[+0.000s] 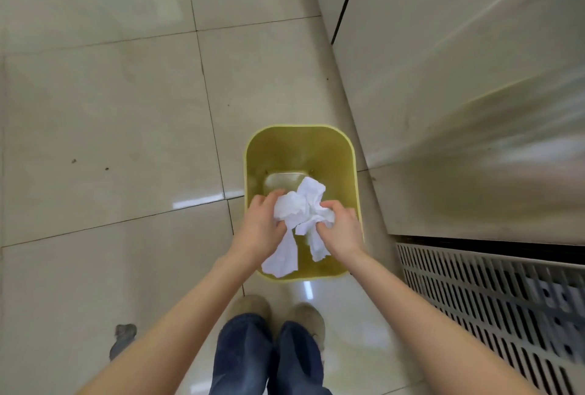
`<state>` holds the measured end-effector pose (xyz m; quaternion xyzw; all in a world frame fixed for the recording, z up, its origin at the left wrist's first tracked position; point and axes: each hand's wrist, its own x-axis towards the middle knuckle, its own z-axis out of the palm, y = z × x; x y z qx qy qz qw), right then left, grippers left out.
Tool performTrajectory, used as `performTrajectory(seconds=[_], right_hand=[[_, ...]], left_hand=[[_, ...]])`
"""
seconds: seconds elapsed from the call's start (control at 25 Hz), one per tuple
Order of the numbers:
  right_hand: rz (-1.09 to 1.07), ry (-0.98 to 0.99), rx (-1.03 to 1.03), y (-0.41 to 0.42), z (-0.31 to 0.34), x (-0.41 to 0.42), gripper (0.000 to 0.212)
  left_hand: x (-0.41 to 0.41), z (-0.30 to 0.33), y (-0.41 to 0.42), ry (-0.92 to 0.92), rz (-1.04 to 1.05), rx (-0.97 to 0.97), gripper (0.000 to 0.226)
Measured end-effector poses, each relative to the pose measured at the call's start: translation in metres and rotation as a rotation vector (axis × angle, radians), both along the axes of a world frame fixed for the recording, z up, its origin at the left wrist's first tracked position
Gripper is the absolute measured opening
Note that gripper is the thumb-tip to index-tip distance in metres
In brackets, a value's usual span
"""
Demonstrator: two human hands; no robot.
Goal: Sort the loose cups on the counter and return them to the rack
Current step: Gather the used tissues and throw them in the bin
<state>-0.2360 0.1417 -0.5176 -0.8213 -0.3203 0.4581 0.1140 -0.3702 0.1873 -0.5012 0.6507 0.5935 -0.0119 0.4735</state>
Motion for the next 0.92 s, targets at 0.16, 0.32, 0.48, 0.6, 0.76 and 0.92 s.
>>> performTrajectory(seconds=[0.16, 0.32, 0.48, 0.6, 0.76, 0.92], right_hand=[[0.062, 0.037, -0.074, 0.006, -0.031, 0.011, 0.042], [0.112, 0.048, -0.107, 0.008, -0.034, 0.017, 0.051], [0.196, 0.058, -0.153, 0.008, -0.016, 0.017, 0.059], [0.237, 0.076, -0.143, 0.005, 0.014, 0.014, 0.06], [0.368, -0.044, -0.114, 0.003, 0.074, 0.01, 0.067], [0.461, -0.139, -0.139, 0.003, 0.146, 0.009, 0.072]], left_hand=[[0.016, -0.025, 0.005, 0.103, -0.101, 0.049, 0.046], [0.023, -0.033, 0.007, 0.201, -0.242, -0.035, 0.059], [0.023, -0.015, 0.011, 0.228, -0.291, -0.127, 0.064], [0.021, 0.019, 0.012, 0.241, -0.322, -0.159, 0.062], [0.017, 0.082, 0.011, 0.362, -0.436, -0.035, 0.061], [0.012, 0.153, 0.009, 0.426, -0.507, 0.068, 0.064]])
